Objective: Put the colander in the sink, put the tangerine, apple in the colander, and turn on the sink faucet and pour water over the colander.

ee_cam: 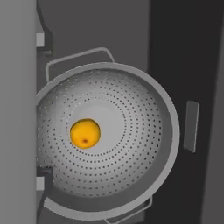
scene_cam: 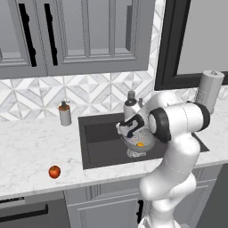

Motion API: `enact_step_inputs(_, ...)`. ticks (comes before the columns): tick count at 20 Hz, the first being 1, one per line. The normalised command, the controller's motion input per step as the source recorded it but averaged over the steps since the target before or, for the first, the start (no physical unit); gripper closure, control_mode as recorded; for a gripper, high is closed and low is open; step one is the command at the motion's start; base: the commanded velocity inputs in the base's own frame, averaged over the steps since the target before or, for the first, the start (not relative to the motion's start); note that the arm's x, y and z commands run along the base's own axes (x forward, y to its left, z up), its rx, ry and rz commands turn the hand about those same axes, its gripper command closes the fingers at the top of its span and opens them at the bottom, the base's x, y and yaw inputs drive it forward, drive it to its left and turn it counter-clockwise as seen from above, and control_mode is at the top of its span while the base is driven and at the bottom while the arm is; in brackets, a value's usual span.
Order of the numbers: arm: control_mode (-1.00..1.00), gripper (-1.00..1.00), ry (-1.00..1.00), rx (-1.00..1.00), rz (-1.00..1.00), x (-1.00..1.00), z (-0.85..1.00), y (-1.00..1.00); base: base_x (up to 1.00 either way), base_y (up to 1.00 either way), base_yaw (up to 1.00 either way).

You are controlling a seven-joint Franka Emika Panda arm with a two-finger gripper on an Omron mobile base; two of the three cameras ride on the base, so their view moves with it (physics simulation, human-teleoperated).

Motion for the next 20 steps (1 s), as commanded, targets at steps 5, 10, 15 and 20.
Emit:
enact_step_inputs(5,-1.00,-1.00,0.09,0.01,0.00,-0.52,0.54,0.28,0.00,0.00,0.00)
enact_step_inputs(10,-1.00,-1.00,0.07,0.00,0.00,-0.64,0.61,0.21,0.00,0.00,0.00)
enact_step_inputs(15,-1.00,-1.00,0.00,0.00,0.01,-0.67,0.70,0.23,0.00,0.00,0.00)
enact_step_inputs(20,-1.00,-1.00,0.00,0.00,0.01,-0.72,0.41,0.46,0.00,0.00,0.00)
